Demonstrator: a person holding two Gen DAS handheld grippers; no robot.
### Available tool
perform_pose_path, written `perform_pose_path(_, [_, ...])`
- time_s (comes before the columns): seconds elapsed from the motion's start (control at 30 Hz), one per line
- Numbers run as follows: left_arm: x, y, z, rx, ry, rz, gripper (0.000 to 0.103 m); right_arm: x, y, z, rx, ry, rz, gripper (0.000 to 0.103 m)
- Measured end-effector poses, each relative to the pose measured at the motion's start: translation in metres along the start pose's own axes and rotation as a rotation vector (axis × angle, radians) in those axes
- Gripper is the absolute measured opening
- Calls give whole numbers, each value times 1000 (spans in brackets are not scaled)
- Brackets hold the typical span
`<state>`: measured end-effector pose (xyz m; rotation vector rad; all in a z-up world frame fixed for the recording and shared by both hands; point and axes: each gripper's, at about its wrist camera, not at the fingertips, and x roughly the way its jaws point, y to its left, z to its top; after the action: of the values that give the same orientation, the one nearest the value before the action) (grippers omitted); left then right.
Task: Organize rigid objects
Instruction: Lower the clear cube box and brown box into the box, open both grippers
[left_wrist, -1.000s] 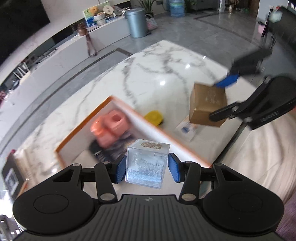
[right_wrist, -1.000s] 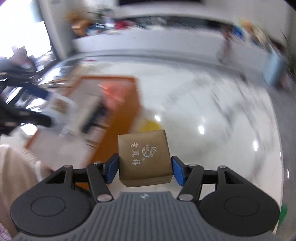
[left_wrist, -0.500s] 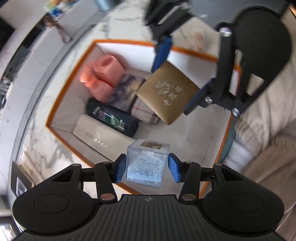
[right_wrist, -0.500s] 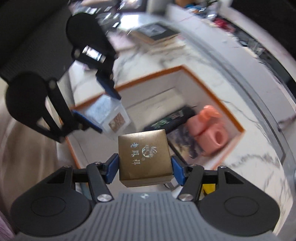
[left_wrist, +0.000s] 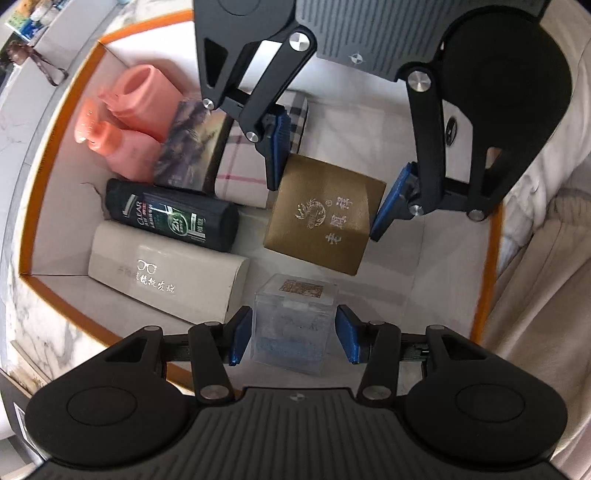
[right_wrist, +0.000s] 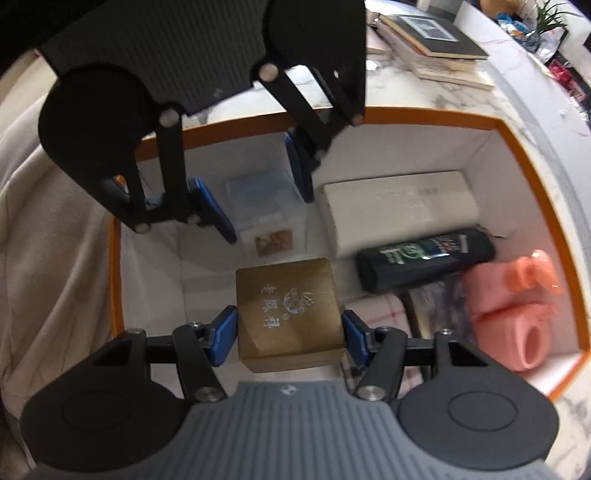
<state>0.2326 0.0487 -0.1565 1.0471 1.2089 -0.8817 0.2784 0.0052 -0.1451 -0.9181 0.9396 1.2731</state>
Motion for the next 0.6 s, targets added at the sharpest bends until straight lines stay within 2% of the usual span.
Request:
perform_pose_path(0.23, [9,-2,-2,15,5,72,57,14,-2,-1,-8,9,29,62])
perform_pose_path(0.3, [11,-6,-3,21,10,104,62,14,0,-1,-20,7,26,62])
perform_pose_path(0.4, [11,-9,-5,1,27,142,64,15,2,0,-31,28,10,62])
perform_pose_path(0.5, [0,-8,-11,-40,-13,146,68,15,1,1,-21,55,-10,62])
perform_pose_path(0.6, [-25,-1,-13,-133,-87,124,69,14,-1,1,9,70,-11,61])
